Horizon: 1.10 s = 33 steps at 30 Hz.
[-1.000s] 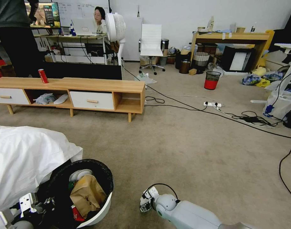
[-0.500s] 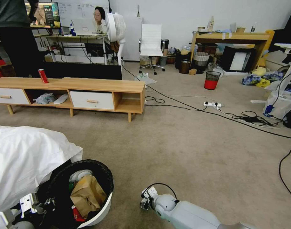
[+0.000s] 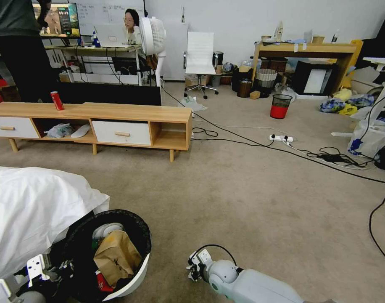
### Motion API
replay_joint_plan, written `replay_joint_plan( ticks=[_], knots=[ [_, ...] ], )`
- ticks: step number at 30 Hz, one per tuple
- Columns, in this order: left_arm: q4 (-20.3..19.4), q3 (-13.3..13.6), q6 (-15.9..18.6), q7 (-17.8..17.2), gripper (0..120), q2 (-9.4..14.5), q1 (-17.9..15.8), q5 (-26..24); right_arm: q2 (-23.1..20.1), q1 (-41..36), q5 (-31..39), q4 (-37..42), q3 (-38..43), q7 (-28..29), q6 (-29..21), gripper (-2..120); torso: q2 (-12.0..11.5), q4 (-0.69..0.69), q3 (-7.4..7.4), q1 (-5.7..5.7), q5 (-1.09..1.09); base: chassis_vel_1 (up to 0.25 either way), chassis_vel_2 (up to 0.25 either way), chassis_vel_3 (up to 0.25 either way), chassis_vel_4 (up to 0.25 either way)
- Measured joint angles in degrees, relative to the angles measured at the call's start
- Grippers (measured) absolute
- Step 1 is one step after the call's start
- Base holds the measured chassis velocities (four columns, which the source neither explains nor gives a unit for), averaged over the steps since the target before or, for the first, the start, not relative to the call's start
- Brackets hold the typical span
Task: Pick up the trash bin and place the garbage on the floor into it.
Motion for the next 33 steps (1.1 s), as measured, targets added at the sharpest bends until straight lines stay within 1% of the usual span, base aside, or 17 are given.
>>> replay_joint_plan(
  ticks=[4, 9, 17, 19, 22, 24, 25, 27, 28, 30, 31, 33],
  knots=[
    [0.0, 0.1, 0.0, 0.0, 2, 0.1, 0.0, 0.0, -1.1, -0.2, 0.8, 1.2, 0.4, 0.6, -0.3, 0, 0.0, 0.00, 0.00, 0.00, 0.01, 0.000, 0.000, 0.000, 0.000],
    [0.2, 0.4, 0.0, 0.0, 2, 0.0, -0.2, 0.0, -3.5, -0.5, 2.1, 3.4, 1.3, 1.1, -0.5, 0, 0.0, 0.00, 0.00, 0.00, 0.00, 0.000, 0.000, 0.000, 0.000],
    [0.6, 1.0, 0.0, 0.0, 2, -0.4, -0.6, 0.4, -4.9, -1.3, 2.6, 5.3, 2.0, 1.9, -0.4, 0, 0.0, 0.00, 0.00, 0.00, 0.01, 0.000, 0.000, 0.000, 0.000],
    [0.7, 1.0, 0.0, 0.0, 2, -0.4, -0.6, 0.5, -6.6, -1.3, 3.3, 8.1, 2.5, 2.6, -0.4, 0, 0.0, 0.01, 0.00, 0.00, 0.01, 0.000, 0.000, 0.000, 0.000],
    [0.7, 1.0, 0.0, 0.0, 2, -0.4, -0.6, 0.6, -7.5, -1.3, 3.8, 9.5, 2.6, 3.1, -0.5, 0, 0.0, 0.02, 0.00, 0.00, 0.01, 0.000, 0.000, 0.000, 0.000],
    [0.7, 1.0, 0.0, 0.0, 2, -0.3, -0.6, 0.6, -11.3, -1.2, 5.5, 15.6, 3.9, 4.7, -1.2, 0, 0.0, -0.01, 0.00, 0.00, 0.00, 0.000, 0.000, 0.000, 0.000],
    [0.7, 1.0, 0.0, 0.0, 2, -0.3, -0.6, 0.6, -11.3, -1.2, 5.5, 15.6, 3.9, 4.7, -1.2, 0, 0.0, -0.01, 0.00, 0.00, 0.00, 0.000, 0.000, 0.000, 0.000],
    [0.7, 1.4, 0.0, -0.1, 2, -0.2, -0.8, 0.6, -14.2, -1.0, 5.8, 21.2, 6.6, 5.9, -1.2, 0, 0.0, 0.00, 0.00, 0.00, 0.00, 0.000, 0.000, 0.000, 0.000],
    [0.7, 1.4, 0.0, -0.1, 2, -0.2, -0.8, 0.6, -14.2, -1.0, 5.8, 21.2, 6.6, 5.9, -1.2, 0, 0.0, 0.00, 0.00, 0.00, 0.00, 0.000, 0.000, 0.000, 0.000],
    [0.5, 1.8, 0.0, -0.4, 2, -0.2, -1.0, 0.1, -15.7, -0.7, 5.8, 25.5, 9.4, 6.3, -0.7, 0, 0.0, 0.00, 0.00, 0.00, 0.00, 0.000, 0.000, 0.000, 0.000],
    [0.5, 1.8, 0.0, -0.4, 2, -0.2, -1.0, 0.1, -15.7, -0.7, 5.8, 25.5, 9.4, 6.3, -0.7, 0, 0.0, 0.00, 0.00, 0.00, 0.00, 0.000, 0.000, 0.000, 0.000],
    [0.1, 2.0, 0.0, -0.6, 2, -0.2, -1.2, -0.4, -16.9, 0.2, 6.1, 29.6, 12.3, 6.4, -0.2, 0, 0.0, 0.00, 0.00, 0.00, 0.01, 0.000, 0.000, 0.000, 0.000]
  ],
)
